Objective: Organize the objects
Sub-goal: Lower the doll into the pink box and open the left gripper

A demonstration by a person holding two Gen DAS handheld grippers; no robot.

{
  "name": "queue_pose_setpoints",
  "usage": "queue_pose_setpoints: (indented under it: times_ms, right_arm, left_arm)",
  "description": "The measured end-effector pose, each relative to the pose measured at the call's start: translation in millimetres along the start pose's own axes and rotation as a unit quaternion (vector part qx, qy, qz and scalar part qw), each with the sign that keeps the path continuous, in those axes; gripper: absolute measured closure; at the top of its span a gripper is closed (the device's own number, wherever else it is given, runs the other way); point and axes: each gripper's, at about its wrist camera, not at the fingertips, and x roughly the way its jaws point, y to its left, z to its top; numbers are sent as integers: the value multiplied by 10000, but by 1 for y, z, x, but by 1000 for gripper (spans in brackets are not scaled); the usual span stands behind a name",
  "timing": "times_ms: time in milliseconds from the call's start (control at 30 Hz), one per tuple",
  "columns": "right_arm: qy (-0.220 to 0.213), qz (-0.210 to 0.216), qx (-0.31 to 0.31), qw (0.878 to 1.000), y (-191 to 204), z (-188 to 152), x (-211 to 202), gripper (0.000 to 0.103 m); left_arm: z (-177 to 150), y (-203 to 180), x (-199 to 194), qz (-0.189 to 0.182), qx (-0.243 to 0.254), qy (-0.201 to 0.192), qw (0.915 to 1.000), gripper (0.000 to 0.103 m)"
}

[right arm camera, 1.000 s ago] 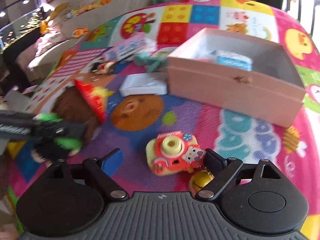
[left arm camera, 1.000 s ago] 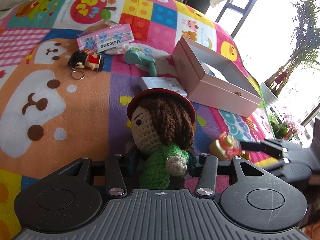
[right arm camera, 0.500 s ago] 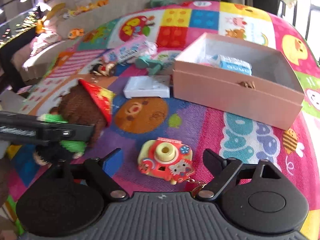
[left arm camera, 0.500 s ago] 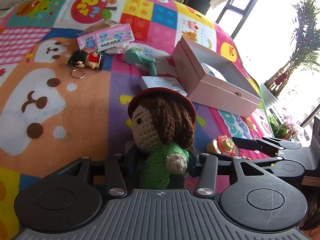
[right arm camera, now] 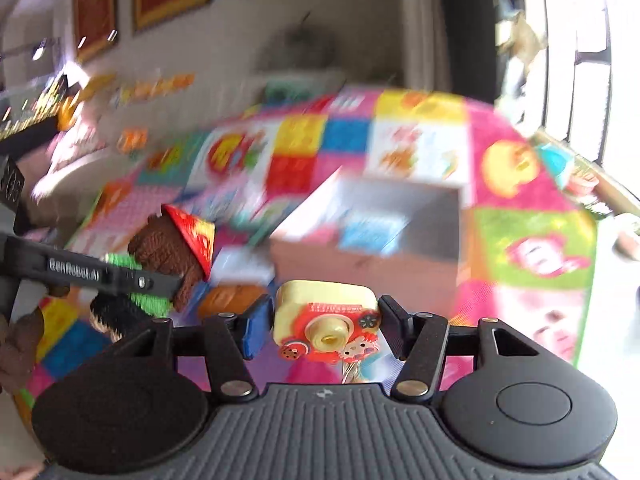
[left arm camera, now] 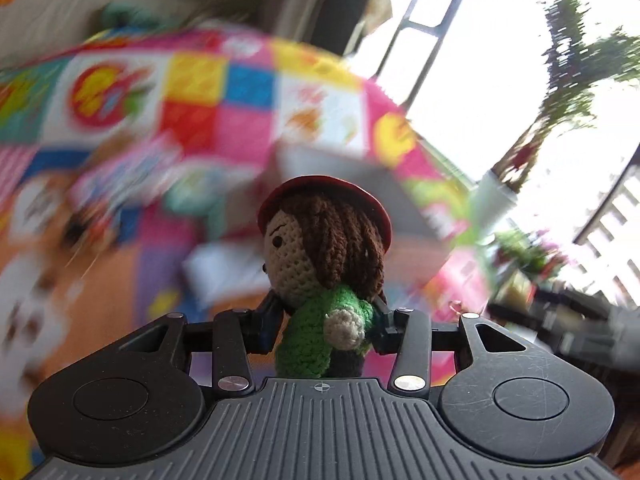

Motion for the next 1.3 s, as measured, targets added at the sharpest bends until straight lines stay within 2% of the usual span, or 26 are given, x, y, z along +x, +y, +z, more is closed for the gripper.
queue_pose_setpoints:
  times_ms: [133,267,367,467,500,600,700,767,867,900,967,1033,1100,1133,1200,1300]
  right_arm:
    - [-334,-178,263,9989,-23,0,-8,46]
    - [-336,-318,416,9981,-39,-6,-7,50]
    - [-416,-471,391,9973,-49,-11,-11,50]
    - [-425,-452,414,9972,-58,-15,-12,50]
    - [-358,-447,417,9975,-61,-16,-9,50]
    - [-96,-388,361,9985,-62,-25,4,50]
    - [145,-373,324,9987,-59,-33,21,37]
    - [257,-397,349,9983,-57,-38,30,36]
    - [331,-481,354,9977,-54,-43,38,35]
    - [363,-521,348,9974,-54,-44,40,35]
    - [436,-559,344,9969,-54,-47,43,35]
    - [511,-586,380,9962,-55,-50,44,35]
    - [597,-604,471,9953,-57,-53,48,35]
    - [628,-606,508,9949,-57,-53,50,35]
    - [638,-627,517,9947,-54,-54,50,35]
    - [631,-644,477,9948,-51,-54,51,35]
  left_arm:
    - [58,-32,63,-545,-374,-39,9978,55]
    - [85,-46,150,-899,-1173,226,9888,55]
    - [78,-51,198,-742,-1433,525,9855,55]
    - [61,-51,224,-251,-1193,797,9893,53]
    - [55,-50,228,-74,-1088,932,9897,51]
    - [44,-48,220,17,-615,1021,9929,55]
    - [44,-56,208,145,-189,1129,9933,54]
    - [47,-57,194,81,-269,871,9958,54]
    - [56,-58,164,-25,-350,140,9993,55]
    - [58,-59,157,-65,-395,51,9992,55]
    - [58,-61,148,-438,-525,165,9975,55]
    - [55,-65,151,-829,-562,510,9937,56]
    - [49,-65,167,-918,-667,912,9893,56]
    - [46,-64,176,-847,-706,1021,9887,61]
    - [43,-59,185,-570,-708,990,9909,89]
    - [44,-50,177,-751,-906,832,9896,90]
